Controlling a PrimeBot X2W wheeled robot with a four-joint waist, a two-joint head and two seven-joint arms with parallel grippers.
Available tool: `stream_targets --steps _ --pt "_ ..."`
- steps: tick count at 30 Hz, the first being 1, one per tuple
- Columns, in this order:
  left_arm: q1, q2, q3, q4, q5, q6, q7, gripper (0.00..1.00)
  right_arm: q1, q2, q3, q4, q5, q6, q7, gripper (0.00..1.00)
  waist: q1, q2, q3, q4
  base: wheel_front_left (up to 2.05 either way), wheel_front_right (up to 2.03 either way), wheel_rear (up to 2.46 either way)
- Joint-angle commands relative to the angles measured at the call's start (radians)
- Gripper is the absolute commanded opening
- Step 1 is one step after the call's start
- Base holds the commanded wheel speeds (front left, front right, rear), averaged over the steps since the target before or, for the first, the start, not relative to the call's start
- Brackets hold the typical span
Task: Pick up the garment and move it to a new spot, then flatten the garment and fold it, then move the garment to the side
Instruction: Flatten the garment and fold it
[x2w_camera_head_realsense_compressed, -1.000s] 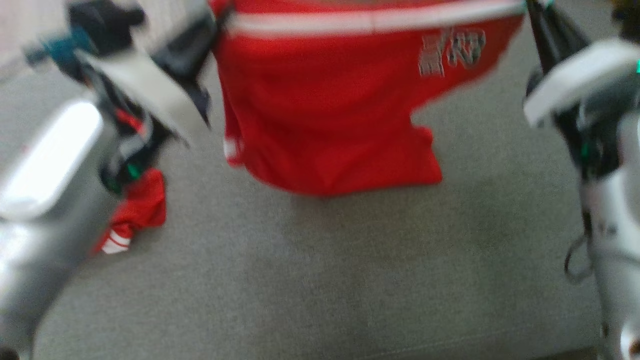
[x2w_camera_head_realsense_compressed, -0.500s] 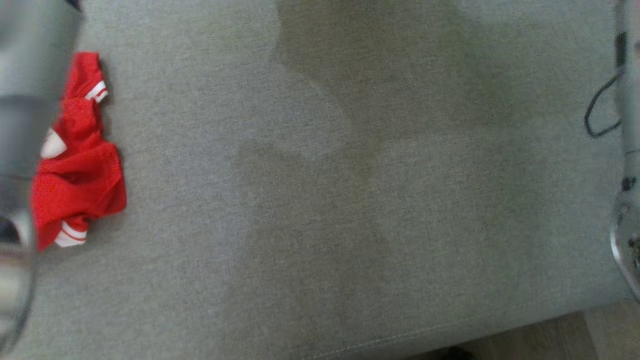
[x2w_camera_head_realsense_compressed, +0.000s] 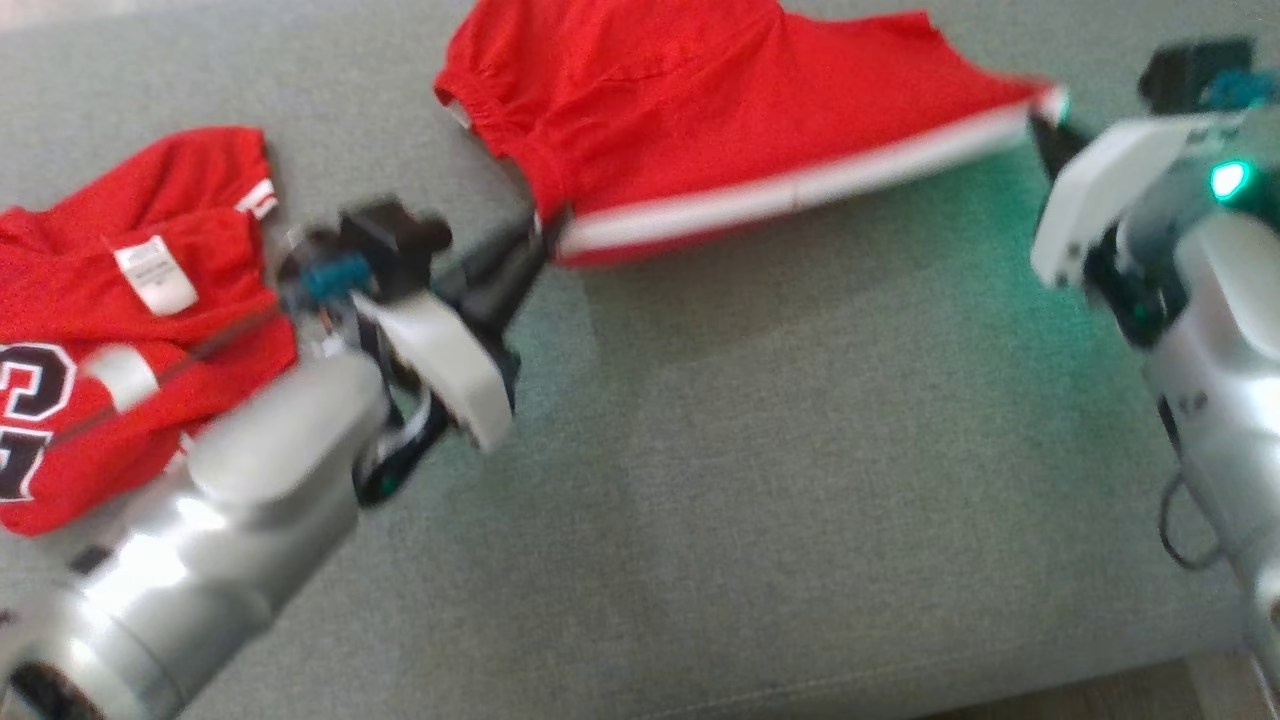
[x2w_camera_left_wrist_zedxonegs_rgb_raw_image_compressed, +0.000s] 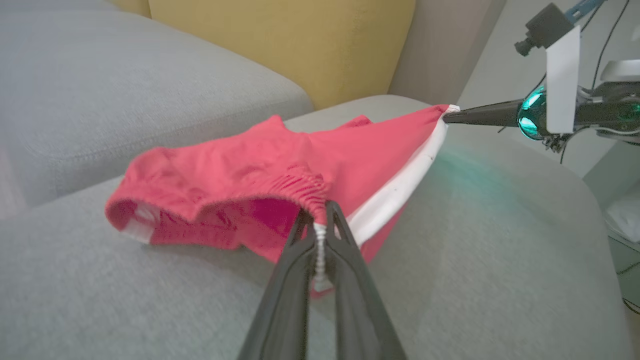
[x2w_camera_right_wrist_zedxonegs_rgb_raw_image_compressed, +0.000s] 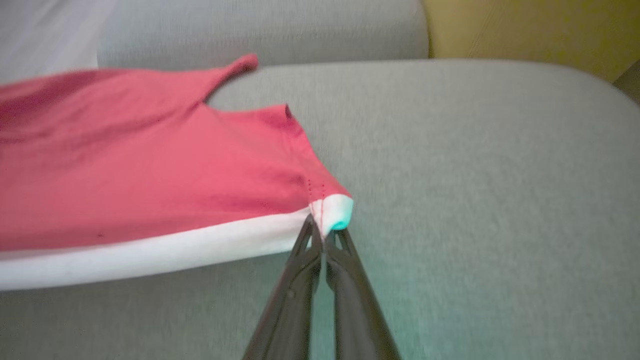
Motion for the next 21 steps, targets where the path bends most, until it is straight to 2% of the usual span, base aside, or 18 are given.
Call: stream_targets --steps 1,5,10,19,21 --pt "-0.029 0.035 0.022 -0.031 -0.016 -0.006 -0.012 0.0 0.013 -0.029 0.033 -0.046 0.029 -0.001 0.032 0.0 0.0001 0.0 -0.019 0.007 0.0 0.0 0.0" --pt "0.042 0.042 -0.031 -0.052 -0.051 -0.006 -0.03 0.0 0.094 -0.114 0.134 -0.124 0.134 -0.001 0.144 0.0 0.0001 0.0 -0.059 0.012 0.0 0.0 0.0" --pt "0.109 0.04 -0.06 -0.07 -0.077 -0.006 -0.046 0.0 0.164 -0.206 0.207 -0.23 0.243 -0.001 0.237 0.0 0.0001 0.0 -0.108 0.013 0.0 0.0 0.0" --pt "0.229 0.038 -0.087 -0.125 -0.089 0.025 -0.051 0.0 0.316 -0.343 0.284 -0.385 0.375 -0.001 0.381 0.0 0.0001 0.0 -0.204 0.0 0.0 0.0 0.0" --pt "0.248 0.039 -0.089 -0.136 -0.095 0.03 -0.052 0.0 0.337 -0.357 0.288 -0.402 0.387 -0.001 0.398 0.0 0.0001 0.0 -0.216 -0.003 0.0 0.0 0.0"
